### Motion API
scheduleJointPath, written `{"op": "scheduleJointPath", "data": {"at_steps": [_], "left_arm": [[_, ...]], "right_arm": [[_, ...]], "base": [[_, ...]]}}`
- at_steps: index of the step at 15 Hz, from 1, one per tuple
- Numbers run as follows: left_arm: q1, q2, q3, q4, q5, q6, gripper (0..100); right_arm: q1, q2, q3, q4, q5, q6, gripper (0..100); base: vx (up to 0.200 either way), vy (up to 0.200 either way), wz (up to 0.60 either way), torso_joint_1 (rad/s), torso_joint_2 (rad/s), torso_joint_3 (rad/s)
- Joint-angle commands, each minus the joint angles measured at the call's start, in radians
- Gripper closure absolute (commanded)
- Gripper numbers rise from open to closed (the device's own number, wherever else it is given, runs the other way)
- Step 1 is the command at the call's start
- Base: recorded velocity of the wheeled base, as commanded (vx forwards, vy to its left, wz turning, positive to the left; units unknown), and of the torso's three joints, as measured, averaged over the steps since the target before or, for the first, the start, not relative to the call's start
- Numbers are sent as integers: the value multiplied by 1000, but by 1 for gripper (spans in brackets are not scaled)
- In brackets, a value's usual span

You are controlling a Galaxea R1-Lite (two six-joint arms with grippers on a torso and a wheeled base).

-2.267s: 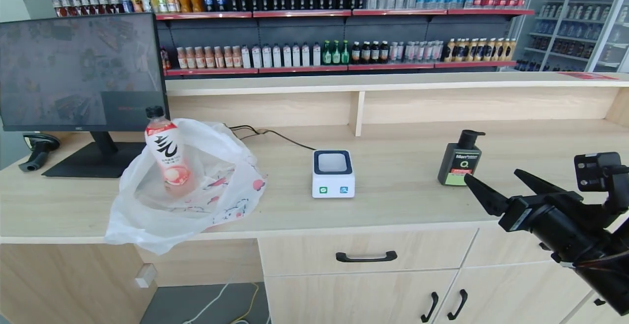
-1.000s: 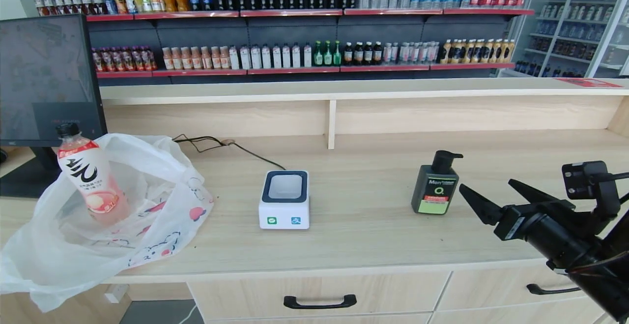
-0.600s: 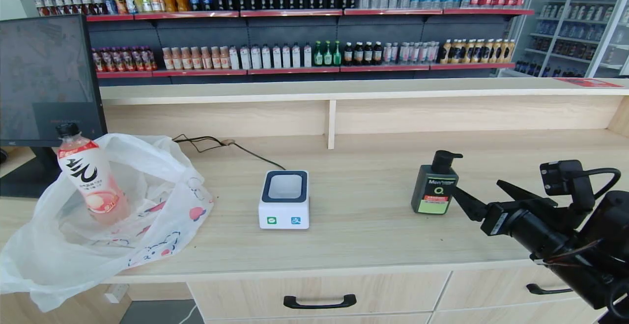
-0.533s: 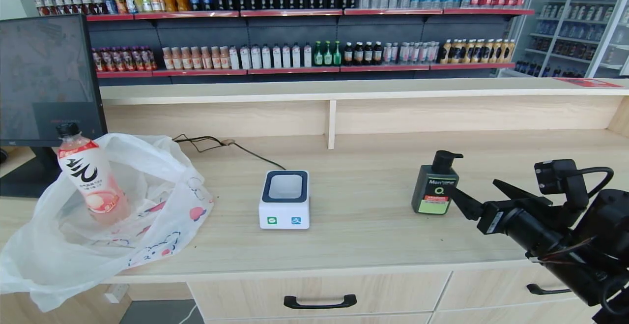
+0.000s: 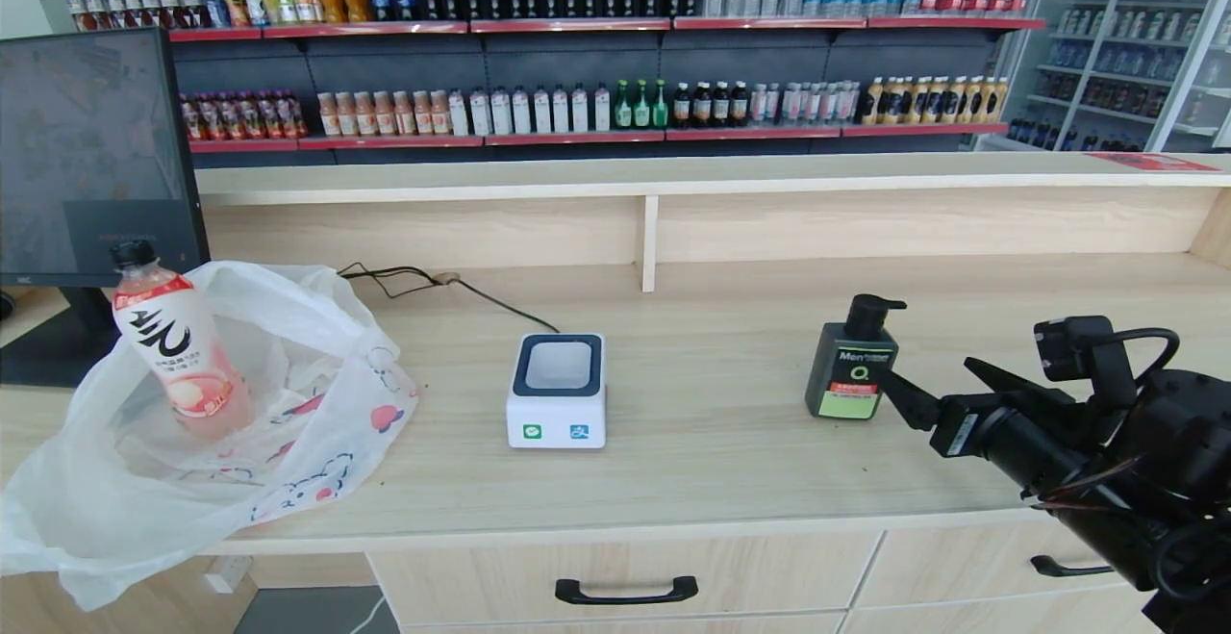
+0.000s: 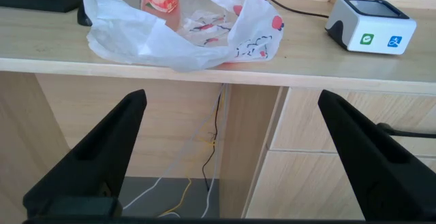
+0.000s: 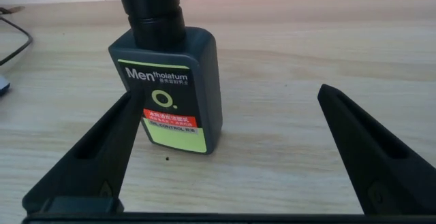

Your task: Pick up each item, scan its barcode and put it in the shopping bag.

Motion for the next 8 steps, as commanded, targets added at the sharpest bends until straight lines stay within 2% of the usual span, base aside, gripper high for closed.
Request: {"op": "scheduleJointPath", "data": {"at_steps": [1,8], "left_arm": [[0,0,0,0,0,0,0],[0,0,0,-2,0,0,0]], "right_arm": [[-1,2,-1,-1,0,-1,0],[-34,3,-26,-1,0,-4,0]], "base": [[0,0,0,0,0,0],[0,0,0,0,0,0]]}}
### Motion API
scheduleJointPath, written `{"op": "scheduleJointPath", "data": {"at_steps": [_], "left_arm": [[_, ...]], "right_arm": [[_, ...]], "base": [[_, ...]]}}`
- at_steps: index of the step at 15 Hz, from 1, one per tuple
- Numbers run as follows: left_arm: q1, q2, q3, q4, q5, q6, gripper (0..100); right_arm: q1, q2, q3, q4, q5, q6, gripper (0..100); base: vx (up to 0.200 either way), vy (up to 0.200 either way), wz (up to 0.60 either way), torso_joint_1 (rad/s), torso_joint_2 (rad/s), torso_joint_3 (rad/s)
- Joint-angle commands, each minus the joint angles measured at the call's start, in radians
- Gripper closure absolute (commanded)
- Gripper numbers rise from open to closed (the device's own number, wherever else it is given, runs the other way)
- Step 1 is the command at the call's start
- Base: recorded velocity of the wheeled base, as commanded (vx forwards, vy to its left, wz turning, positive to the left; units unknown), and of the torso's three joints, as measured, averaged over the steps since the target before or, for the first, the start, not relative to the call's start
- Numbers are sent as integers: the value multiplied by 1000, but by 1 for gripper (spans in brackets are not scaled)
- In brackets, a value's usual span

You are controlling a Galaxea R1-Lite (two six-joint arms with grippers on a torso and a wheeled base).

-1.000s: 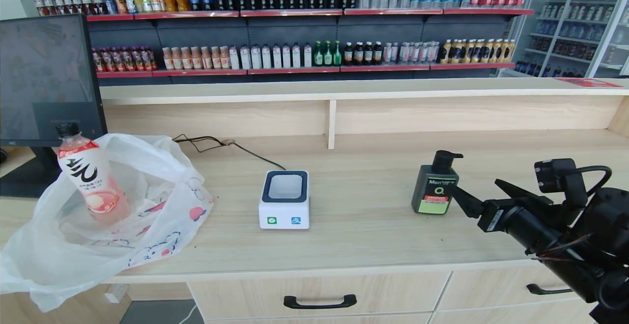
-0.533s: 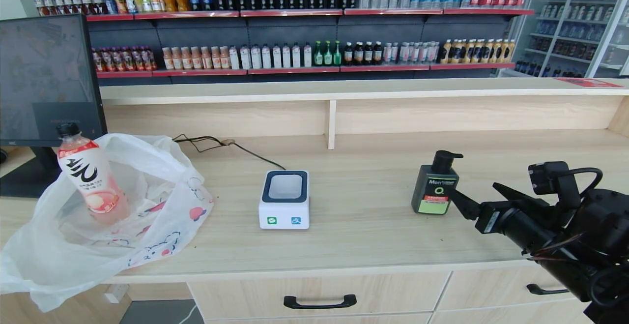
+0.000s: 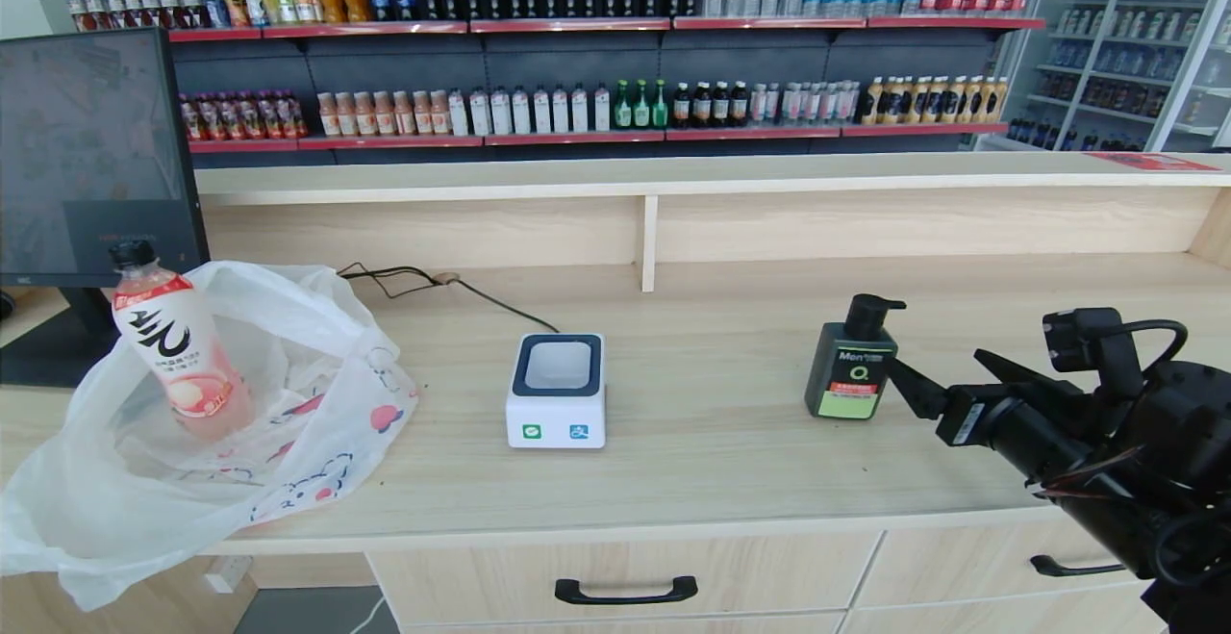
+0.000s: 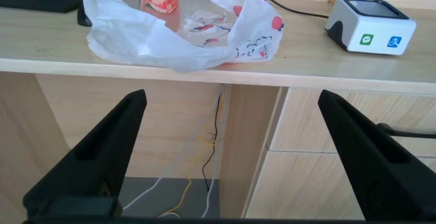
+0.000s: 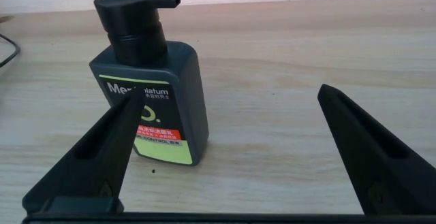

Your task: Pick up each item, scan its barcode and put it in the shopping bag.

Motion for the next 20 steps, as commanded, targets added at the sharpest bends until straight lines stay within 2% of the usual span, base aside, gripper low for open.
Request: {"op": "scheduleJointPath", "data": {"at_steps": [1,7,20], "left_arm": [[0,0,0,-1,0,0,0],[0,0,0,-1,0,-2,0],[0,0,0,-1,0,0,0]], "right_arm": [[-9,3,-4,-1,0,0,0],[-31,29,-53,-1,0,-2,0],[-64,64,-63,-1,0,-2,0]], "base": [[0,0,0,0,0,0],[0,0,0,0,0,0],[0,0,0,0,0,0]]}}
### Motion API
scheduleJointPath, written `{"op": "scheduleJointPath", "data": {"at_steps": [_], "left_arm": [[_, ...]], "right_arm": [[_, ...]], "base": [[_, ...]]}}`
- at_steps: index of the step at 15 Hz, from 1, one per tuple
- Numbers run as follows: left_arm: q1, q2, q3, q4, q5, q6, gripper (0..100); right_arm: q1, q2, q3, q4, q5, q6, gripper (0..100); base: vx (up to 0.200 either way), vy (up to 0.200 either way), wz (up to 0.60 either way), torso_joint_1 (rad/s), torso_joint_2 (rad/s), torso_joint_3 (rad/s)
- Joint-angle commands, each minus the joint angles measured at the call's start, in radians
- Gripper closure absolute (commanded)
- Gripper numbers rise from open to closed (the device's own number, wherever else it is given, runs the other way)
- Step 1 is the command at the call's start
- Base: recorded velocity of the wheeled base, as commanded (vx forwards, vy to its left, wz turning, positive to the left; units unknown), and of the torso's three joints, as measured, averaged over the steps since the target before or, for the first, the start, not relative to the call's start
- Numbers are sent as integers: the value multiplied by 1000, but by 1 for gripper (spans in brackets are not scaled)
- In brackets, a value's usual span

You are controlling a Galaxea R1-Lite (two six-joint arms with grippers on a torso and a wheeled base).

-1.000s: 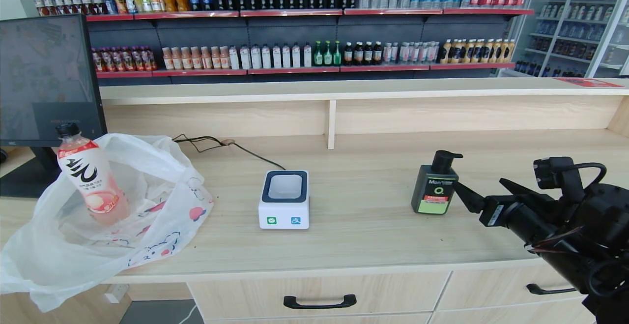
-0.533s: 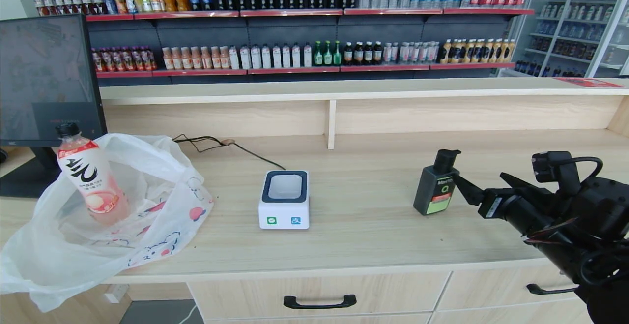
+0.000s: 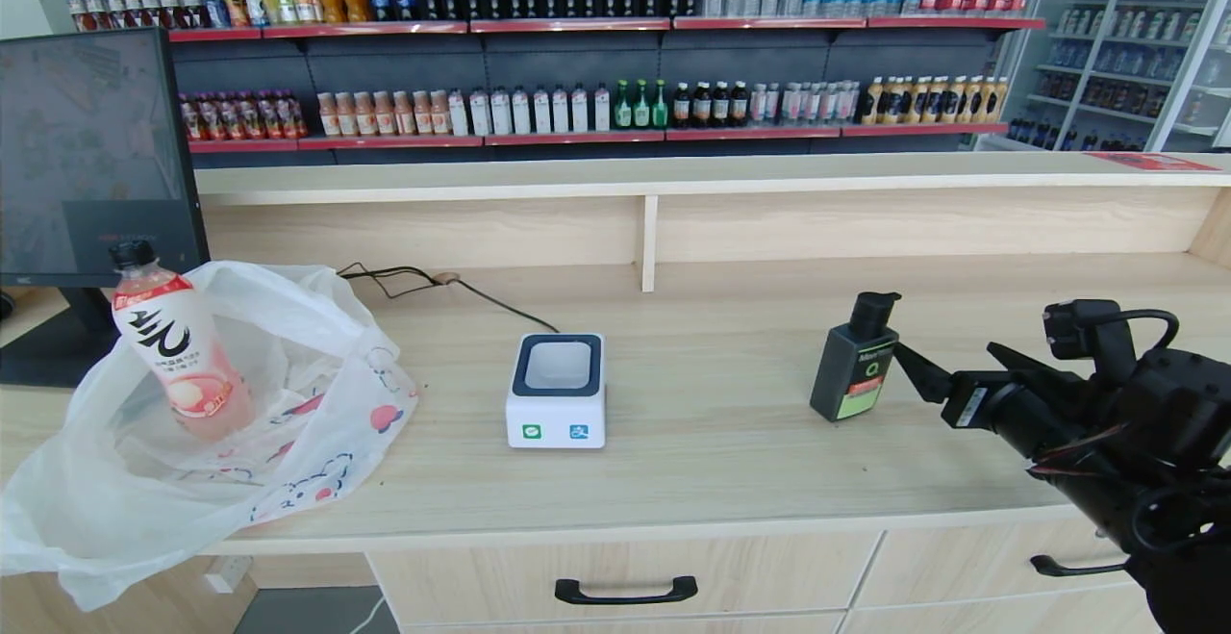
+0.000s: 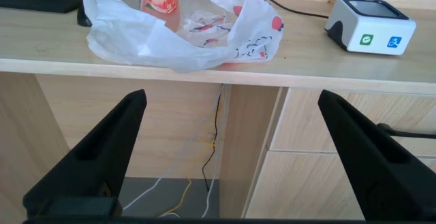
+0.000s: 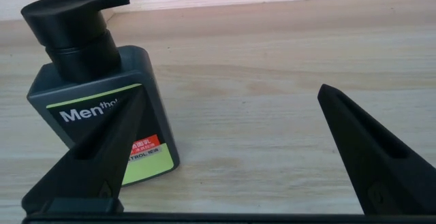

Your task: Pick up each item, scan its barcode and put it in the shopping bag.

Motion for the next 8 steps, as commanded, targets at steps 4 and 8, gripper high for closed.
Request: {"op": "scheduleJointPath", "data": {"at_steps": [4,8], "left_arm": [[0,0,0,0,0,-1,0],[0,0,0,0,0,1,0]], "right_arm": [[-11,32,-18,-1,0,0,0],[-13,61,-46,-1,2,0,0]], "base": [[0,0,0,0,0,0],[0,0,0,0,0,0]]}}
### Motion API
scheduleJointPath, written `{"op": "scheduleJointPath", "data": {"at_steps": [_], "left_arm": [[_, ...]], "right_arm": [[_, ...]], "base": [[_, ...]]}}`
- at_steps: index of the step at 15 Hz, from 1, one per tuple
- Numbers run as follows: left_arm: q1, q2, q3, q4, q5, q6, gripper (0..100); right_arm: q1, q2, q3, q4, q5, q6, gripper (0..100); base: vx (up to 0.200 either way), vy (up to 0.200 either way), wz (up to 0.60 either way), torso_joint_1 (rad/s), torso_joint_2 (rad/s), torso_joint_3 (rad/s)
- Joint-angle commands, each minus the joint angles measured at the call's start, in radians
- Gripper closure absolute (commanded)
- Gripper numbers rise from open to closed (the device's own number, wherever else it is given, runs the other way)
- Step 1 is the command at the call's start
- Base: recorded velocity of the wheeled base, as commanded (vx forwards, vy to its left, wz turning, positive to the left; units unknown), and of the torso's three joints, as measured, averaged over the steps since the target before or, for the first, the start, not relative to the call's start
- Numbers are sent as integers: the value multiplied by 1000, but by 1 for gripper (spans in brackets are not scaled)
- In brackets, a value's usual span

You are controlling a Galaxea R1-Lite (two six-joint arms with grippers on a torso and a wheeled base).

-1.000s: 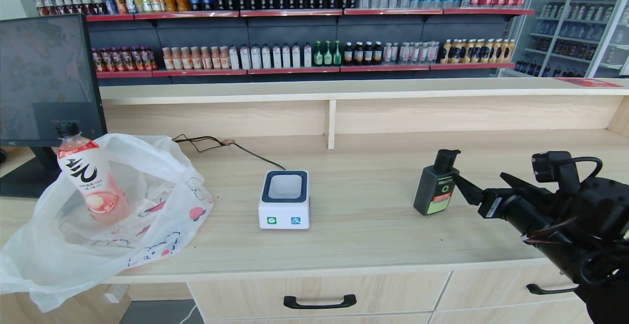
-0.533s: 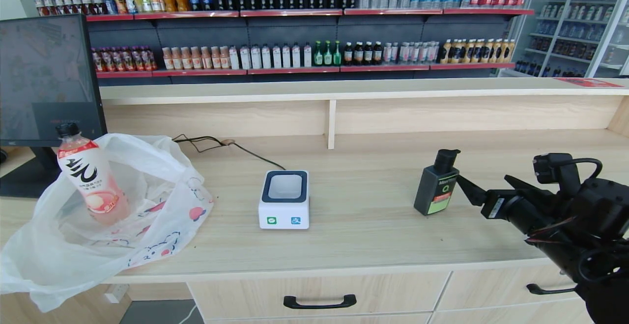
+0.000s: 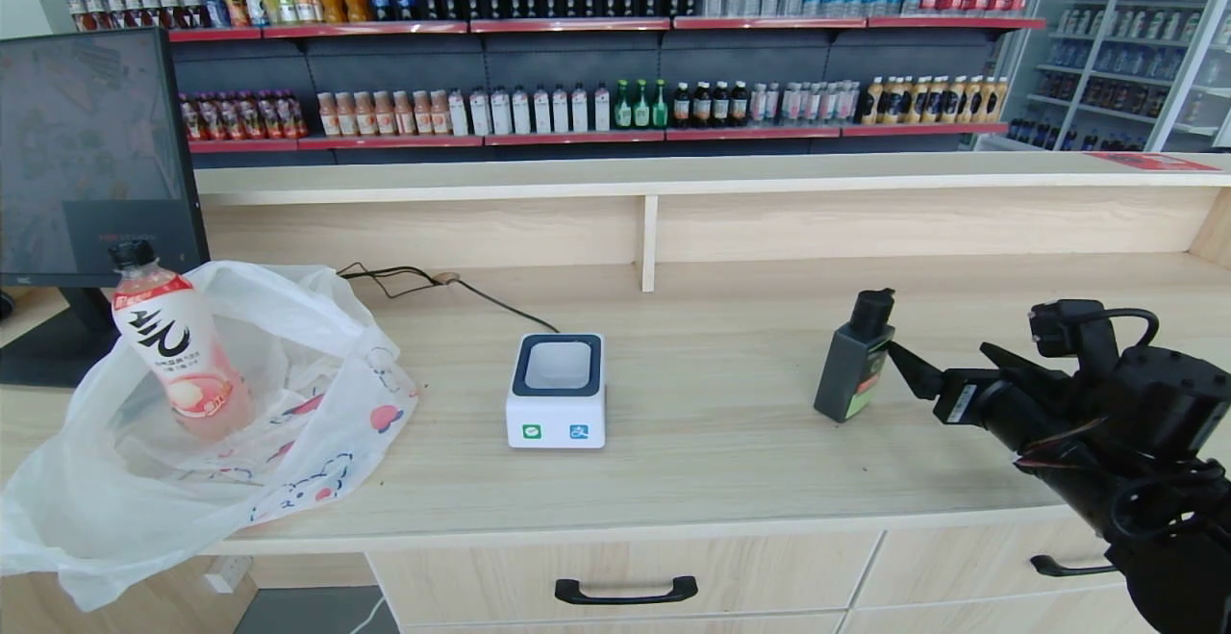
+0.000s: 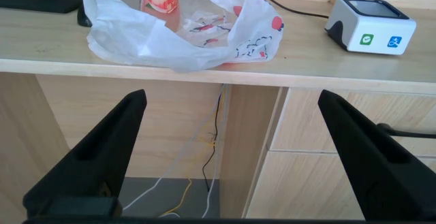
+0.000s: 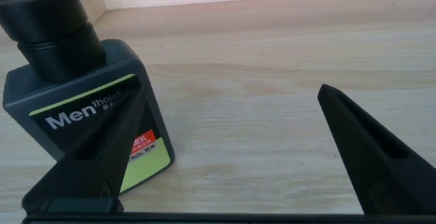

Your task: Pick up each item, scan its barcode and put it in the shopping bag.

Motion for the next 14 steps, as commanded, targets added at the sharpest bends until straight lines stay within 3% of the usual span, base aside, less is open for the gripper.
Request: {"op": "scheduleJointPath", "data": {"at_steps": [1,5,14], "left_arm": [[0,0,0,0,0,0,0],[0,0,0,1,0,0,0],[0,0,0,1,0,0,0]], "right_arm": [[-3,20,-11,-1,0,1,0],[-46,49,-14,-1,1,3,0],[-41,115,-87,-1,4,3,0]], "base": [[0,0,0,0,0,0],[0,0,0,0,0,0],[0,0,0,0,0,0]]}}
